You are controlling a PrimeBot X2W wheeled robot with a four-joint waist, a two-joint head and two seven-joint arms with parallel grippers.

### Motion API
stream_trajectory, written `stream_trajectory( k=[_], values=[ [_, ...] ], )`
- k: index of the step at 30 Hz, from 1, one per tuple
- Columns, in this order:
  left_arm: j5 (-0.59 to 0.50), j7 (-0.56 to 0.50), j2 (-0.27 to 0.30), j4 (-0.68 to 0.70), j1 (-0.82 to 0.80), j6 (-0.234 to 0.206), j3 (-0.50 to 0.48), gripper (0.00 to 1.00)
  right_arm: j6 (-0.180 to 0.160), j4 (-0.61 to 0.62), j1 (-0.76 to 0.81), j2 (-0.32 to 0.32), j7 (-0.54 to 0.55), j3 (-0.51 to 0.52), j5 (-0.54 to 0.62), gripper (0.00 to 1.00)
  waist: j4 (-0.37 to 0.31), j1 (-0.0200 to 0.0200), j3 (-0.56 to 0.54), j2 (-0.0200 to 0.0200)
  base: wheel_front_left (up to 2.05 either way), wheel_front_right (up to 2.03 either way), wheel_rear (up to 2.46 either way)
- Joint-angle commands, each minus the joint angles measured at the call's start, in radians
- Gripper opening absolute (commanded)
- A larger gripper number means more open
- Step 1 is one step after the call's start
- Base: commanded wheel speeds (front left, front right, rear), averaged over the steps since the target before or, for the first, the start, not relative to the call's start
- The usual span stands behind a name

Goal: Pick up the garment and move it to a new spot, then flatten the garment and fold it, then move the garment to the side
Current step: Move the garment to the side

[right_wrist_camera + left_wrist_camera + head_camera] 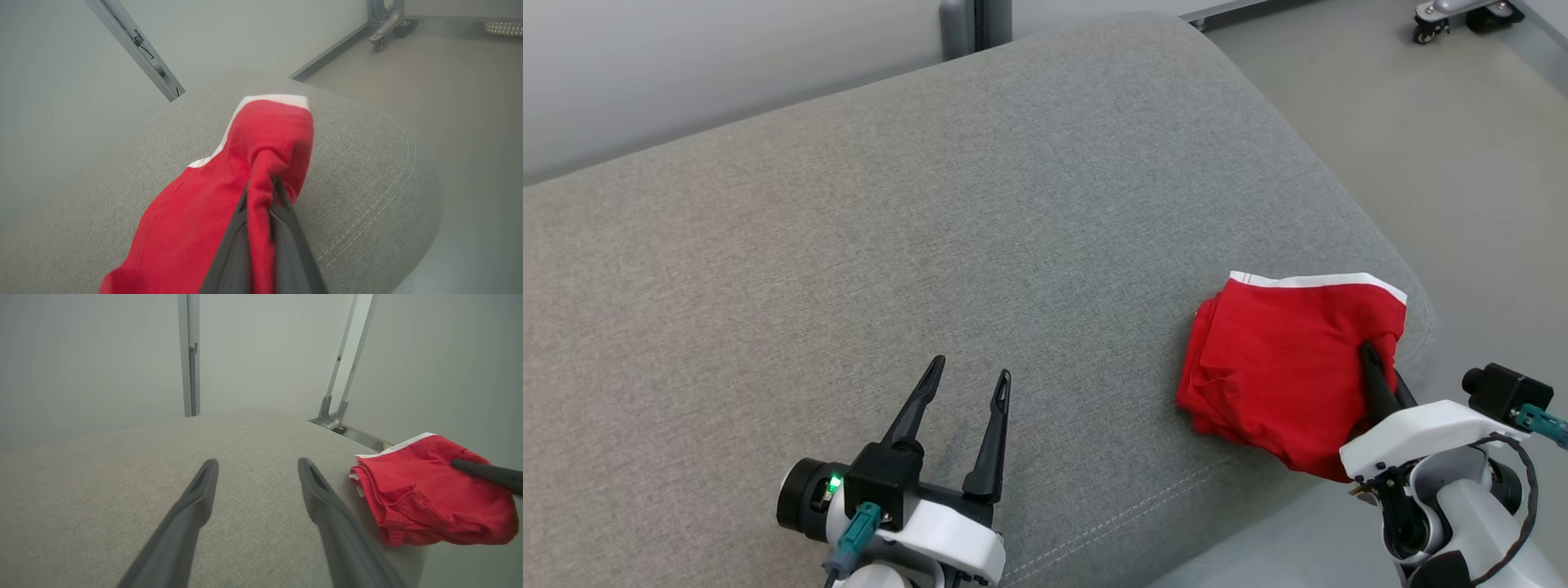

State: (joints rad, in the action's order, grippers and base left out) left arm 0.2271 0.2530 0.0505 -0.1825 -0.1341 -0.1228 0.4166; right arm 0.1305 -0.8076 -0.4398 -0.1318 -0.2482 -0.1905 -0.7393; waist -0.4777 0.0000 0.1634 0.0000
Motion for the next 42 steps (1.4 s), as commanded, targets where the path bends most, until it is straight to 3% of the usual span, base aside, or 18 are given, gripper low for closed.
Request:
stream_trajectory(
  k=[1,6,11,17,27,33,42],
  values=[
    [-0.010,0.009,0.000,0.019,-0.048,0.008,-0.033,1.00,0.000,0.029,0.005,-0.001,-0.014,-0.012,0.007,0.00,-0.011,0.0000,0.007,0.0000,0.00,0.00,0.00],
    [-0.013,0.009,0.000,0.017,-0.054,0.011,-0.029,1.00,0.000,0.042,0.003,0.011,-0.014,0.000,-0.016,0.00,-0.016,0.0000,0.015,0.0000,0.00,0.00,0.00],
    [-0.013,0.009,0.000,0.032,-0.060,0.014,-0.027,1.00,0.000,0.096,-0.027,0.031,-0.014,0.027,-0.136,0.00,0.001,0.0000,0.032,0.0000,0.00,0.00,0.00],
    [-0.029,0.009,0.000,0.054,-0.080,0.023,-0.031,1.00,0.000,0.164,-0.154,-0.006,-0.014,0.053,-0.197,0.00,0.052,0.0000,0.081,0.0000,0.00,0.00,0.00],
    [-0.083,0.009,0.001,0.066,-0.164,0.058,-0.014,1.00,0.000,0.035,-0.429,-0.039,-0.014,0.221,-0.095,0.00,0.150,0.0000,0.206,0.0000,0.00,0.00,0.00],
    [-0.112,0.008,0.006,0.095,-0.228,0.068,0.002,1.00,0.000,-0.096,-0.659,-0.047,-0.014,0.350,0.036,0.00,0.225,0.0000,0.322,0.0000,0.00,0.00,0.00],
    [-0.131,0.000,0.004,0.116,-0.300,0.071,0.053,1.00,0.000,-0.248,-0.924,-0.088,-0.014,0.572,0.229,0.00,0.403,0.0000,0.434,0.0000,0.00,0.00,0.00]
  ],
)
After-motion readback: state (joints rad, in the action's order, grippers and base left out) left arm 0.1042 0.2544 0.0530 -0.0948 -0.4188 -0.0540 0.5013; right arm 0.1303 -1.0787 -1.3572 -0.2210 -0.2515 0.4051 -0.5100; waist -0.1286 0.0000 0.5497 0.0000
